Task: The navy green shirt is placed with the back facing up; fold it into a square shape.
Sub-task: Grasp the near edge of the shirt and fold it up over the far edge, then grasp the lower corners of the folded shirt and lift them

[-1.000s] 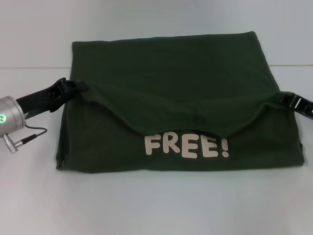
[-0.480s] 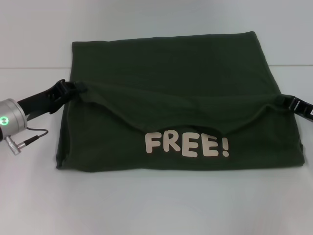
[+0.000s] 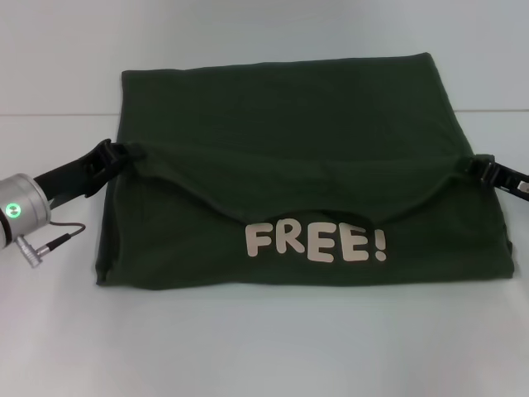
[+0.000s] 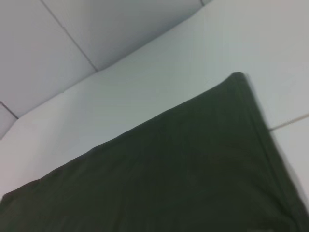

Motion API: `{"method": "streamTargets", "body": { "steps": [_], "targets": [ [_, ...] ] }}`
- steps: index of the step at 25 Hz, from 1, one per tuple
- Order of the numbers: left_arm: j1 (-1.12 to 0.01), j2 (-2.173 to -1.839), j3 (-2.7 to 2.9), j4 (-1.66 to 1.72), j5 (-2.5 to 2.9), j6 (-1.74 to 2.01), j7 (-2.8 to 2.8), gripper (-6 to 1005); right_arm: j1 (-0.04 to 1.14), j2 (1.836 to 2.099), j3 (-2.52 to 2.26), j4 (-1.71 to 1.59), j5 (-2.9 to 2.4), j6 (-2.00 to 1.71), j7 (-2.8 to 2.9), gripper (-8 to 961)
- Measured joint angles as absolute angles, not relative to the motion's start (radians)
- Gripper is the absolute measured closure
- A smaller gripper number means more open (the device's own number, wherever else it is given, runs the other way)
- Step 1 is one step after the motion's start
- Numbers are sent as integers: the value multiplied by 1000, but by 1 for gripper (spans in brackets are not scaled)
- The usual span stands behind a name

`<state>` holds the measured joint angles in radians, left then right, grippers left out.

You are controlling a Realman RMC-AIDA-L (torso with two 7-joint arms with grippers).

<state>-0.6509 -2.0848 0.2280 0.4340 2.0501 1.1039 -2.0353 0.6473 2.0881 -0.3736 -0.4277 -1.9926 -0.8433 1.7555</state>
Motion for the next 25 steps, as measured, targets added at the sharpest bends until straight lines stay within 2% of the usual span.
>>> {"method": "streamTargets", "body": {
  "steps": [9, 12, 15, 19, 24, 25],
  "targets": [
    [-618, -2096, 233, 434, 2015, 1138, -1981, 833, 627, 2066, -402, -425, -1996, -931, 1772, 535],
    [-610, -2095, 230, 433, 2012, 1142, -1994, 646, 619, 2055, -452, -431, -1997, -959, 1814, 468],
    [-593, -2084, 241, 441, 2019, 1211, -2031, 581, 603, 2032, -511, -436, -1998, -1021, 1870, 368],
    [-566, -2045, 275, 513, 2110, 1390, -2114, 495, 560, 2004, -522, -453, -1997, -1166, 1880, 213],
    [-551, -2011, 285, 651, 2317, 1542, -2233, 361, 506, 1995, -536, -516, -2007, -1430, 1761, 14],
    [-552, -2007, 285, 662, 2346, 1549, -2245, 315, 500, 1994, -545, -521, -2014, -1472, 1719, 13]
  ]
}}
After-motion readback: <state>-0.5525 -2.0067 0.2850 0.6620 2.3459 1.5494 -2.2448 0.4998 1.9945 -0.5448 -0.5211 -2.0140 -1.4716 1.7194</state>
